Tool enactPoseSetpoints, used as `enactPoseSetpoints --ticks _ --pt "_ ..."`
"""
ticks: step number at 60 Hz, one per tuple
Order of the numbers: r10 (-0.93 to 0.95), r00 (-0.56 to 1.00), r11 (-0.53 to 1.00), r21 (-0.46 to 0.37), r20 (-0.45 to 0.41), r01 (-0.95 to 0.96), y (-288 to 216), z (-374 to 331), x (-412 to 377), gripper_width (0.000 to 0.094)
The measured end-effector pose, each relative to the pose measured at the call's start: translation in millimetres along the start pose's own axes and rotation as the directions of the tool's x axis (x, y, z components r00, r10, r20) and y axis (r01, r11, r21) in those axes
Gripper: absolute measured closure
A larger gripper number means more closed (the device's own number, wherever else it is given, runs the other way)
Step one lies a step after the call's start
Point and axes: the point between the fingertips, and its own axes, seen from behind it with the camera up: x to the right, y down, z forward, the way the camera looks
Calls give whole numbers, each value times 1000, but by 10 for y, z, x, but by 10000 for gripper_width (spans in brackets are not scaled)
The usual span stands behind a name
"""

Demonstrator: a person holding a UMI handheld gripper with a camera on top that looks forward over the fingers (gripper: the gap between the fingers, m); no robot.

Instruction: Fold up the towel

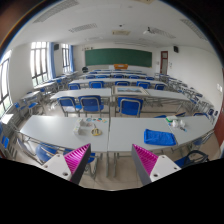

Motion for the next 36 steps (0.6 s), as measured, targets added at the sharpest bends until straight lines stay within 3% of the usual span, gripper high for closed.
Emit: enactPoseSetpoints --ticks 7,22,28,36 --pt "9 1000 999 -49 -4 -10 200 111 79 88" --pt "56 996 981 -180 -74 -68 1001 1193 903 86" --pt "51 987 983 -169 -151 -76 1124 1834 1498 82" --pt "32 981 988 -145 -191 -60 1190 2862 2185 81"
